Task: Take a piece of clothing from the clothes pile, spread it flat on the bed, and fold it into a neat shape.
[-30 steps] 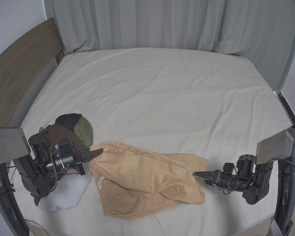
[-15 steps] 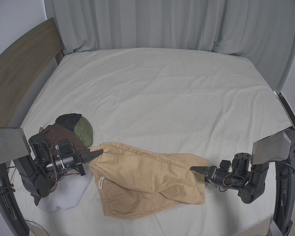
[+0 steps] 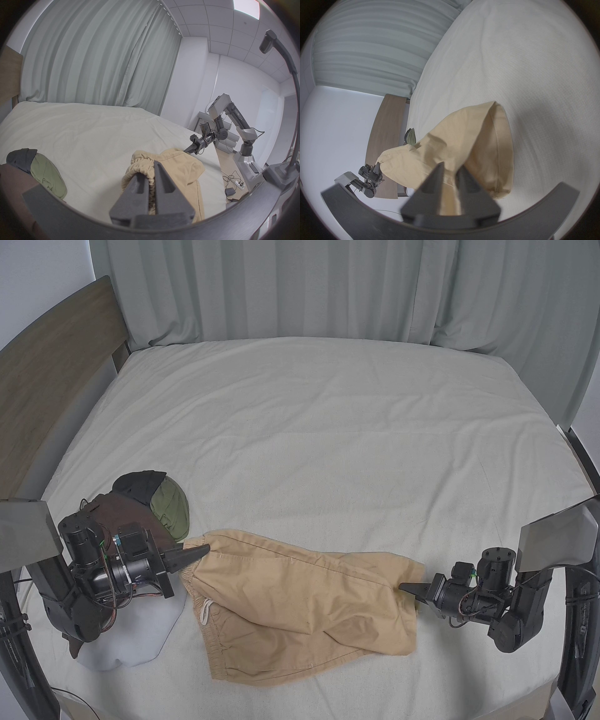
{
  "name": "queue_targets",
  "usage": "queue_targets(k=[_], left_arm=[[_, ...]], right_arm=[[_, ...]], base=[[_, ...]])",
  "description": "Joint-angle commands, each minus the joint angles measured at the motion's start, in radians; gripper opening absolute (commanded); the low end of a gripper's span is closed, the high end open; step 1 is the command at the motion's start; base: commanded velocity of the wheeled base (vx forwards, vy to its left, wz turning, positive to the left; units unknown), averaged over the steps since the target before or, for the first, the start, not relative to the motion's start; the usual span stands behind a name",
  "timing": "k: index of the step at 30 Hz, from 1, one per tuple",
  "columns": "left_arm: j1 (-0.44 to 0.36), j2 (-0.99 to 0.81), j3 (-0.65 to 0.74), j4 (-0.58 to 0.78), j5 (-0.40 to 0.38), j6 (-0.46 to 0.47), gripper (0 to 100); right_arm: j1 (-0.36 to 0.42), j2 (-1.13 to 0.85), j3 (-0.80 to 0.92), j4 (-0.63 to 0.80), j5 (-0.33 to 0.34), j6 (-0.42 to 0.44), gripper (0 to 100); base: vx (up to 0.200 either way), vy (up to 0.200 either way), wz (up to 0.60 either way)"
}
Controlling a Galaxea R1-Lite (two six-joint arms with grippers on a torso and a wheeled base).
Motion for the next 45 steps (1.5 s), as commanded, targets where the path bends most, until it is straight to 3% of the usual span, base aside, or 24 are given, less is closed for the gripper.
queue_targets(k=[1, 6, 13, 24, 31, 32, 45], left_arm=[[0.0, 0.001, -0.001, 0.0, 0.0, 0.0, 0], [0.0, 0.0, -0.002, 0.0, 0.0, 0.0, 0], [0.0, 0.001, -0.002, 0.0, 0.0, 0.0, 0], [0.002, 0.003, -0.002, 0.0, 0.0, 0.0, 0], [0.002, 0.0, -0.002, 0.0, 0.0, 0.0, 0], [0.0, 0.0, -0.002, 0.0, 0.0, 0.0, 0], [0.0, -0.002, -0.002, 0.0, 0.0, 0.0, 0]], right_arm=[[-0.006, -0.022, 0.012, -0.001, 0.005, 0.0, 0], [-0.043, -0.087, 0.033, -0.001, 0.026, 0.006, 0], [-0.127, -0.196, 0.078, 0.001, 0.197, 0.051, 0], [-0.163, -0.197, 0.076, 0.001, 0.233, 0.051, 0], [-0.123, -0.184, 0.079, 0.003, 0.236, 0.051, 0], [-0.117, -0.182, 0.081, 0.003, 0.236, 0.051, 100], [-0.046, -0.128, 0.085, -0.001, 0.23, 0.051, 100]], base=[[0.0, 0.0, 0.0], [0.0, 0.0, 0.0], [0.0, 0.0, 0.0], [0.0, 0.0, 0.0], [0.0, 0.0, 0.0], [0.0, 0.0, 0.0], [0.0, 0.0, 0.0]])
